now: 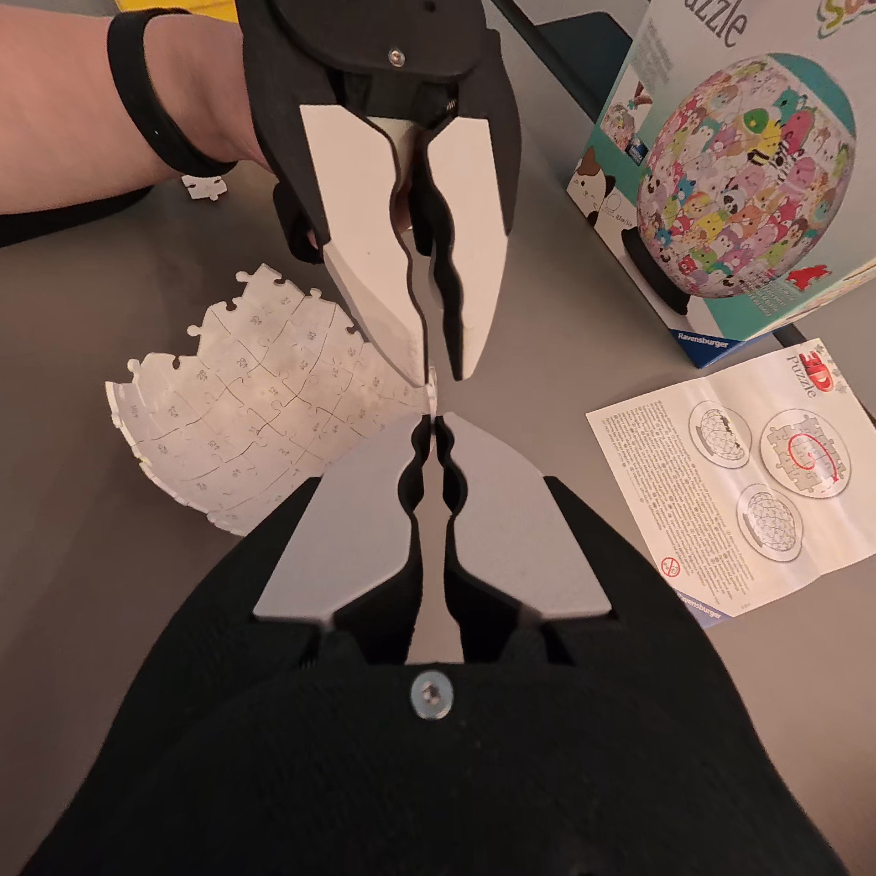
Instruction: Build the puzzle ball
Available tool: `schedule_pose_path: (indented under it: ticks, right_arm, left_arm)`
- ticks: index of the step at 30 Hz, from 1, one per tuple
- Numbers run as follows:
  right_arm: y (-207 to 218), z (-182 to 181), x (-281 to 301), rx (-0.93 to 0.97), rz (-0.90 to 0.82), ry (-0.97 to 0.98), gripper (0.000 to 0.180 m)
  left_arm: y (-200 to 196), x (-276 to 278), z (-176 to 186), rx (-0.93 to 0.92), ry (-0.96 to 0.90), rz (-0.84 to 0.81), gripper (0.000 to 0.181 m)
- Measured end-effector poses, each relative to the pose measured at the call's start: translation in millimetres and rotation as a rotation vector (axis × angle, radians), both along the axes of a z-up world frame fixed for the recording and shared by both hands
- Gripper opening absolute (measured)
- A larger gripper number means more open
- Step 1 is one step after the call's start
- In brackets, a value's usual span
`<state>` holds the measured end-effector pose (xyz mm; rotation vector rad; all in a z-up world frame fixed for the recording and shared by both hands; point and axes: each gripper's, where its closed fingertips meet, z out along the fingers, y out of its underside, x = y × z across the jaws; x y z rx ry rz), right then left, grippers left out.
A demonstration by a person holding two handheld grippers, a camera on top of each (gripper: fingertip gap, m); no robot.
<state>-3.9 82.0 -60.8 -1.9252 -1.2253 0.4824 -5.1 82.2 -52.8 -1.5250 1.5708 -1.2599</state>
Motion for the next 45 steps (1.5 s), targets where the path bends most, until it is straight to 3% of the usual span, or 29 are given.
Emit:
schedule_pose_path:
  ticks: [27, 45]
  right_arm:
    - [4.7, 2.4, 0.0, 0.035, 0.007, -0.015, 0.003]
    - [7.0, 2.3, -1.4, 0.052, 0.014, -0.027, 0.003]
  left_arm:
    - [2.1, -1.9, -3.8, -0.011, 0.029, 0.0, 0.017]
    - [0.4, 1.4, -9.1, 0.065, 0.041, -0.003, 0.002]
